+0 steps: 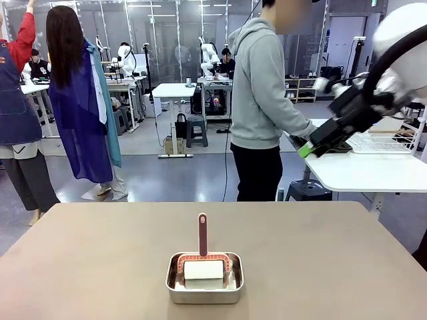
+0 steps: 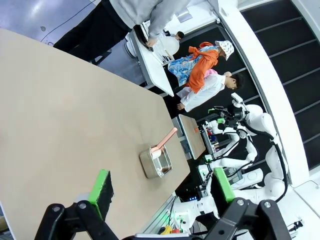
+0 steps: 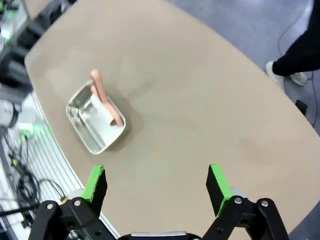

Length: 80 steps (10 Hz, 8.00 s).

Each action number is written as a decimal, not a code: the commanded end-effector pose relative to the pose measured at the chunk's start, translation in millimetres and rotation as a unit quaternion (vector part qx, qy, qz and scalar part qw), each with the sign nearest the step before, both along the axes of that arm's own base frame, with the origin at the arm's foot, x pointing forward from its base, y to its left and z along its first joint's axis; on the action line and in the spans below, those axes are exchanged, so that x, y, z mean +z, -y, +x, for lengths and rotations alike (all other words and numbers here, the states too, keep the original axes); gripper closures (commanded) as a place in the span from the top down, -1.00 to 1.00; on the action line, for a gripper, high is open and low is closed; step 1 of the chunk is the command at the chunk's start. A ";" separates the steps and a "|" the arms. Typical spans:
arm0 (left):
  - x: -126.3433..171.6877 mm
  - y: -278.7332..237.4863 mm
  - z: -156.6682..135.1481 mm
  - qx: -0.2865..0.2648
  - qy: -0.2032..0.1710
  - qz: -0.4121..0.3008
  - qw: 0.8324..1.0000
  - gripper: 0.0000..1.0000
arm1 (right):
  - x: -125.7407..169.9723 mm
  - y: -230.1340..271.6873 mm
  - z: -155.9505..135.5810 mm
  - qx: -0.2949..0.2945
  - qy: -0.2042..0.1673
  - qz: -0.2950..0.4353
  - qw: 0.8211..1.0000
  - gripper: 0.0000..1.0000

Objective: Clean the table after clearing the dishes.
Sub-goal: When the right (or left) Handle tray is removed, use the right hand (or left hand) to clean the right (or left) side of the table with the Lint Roller.

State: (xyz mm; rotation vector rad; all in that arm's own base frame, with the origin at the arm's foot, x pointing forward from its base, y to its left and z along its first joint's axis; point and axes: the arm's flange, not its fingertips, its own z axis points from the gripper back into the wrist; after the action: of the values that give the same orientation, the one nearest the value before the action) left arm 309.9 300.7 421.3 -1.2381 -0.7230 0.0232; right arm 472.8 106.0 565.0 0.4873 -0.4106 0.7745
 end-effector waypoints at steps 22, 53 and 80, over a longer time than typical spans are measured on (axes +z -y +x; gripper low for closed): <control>3.0 -1.1 -4.3 -0.006 -0.001 0.000 1.000 1.00 | -37.9 -314.4 63.6 0.386 -0.064 -0.305 0.868 1.00; 3.0 -1.1 -4.3 -0.006 -0.001 0.000 1.000 1.00 | -168.8 -327.4 30.4 0.383 -0.123 -0.258 0.878 1.00; 3.0 -1.1 -4.3 -0.006 -0.001 0.000 1.000 1.00 | -100.4 0.9 8.1 -0.182 -0.235 0.053 0.953 -0.80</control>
State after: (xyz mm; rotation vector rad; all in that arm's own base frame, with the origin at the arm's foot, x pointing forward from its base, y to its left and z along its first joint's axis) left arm 310.1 300.2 421.2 -1.2387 -0.7216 0.0222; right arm 485.3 103.7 451.0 0.6321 -0.0854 0.2950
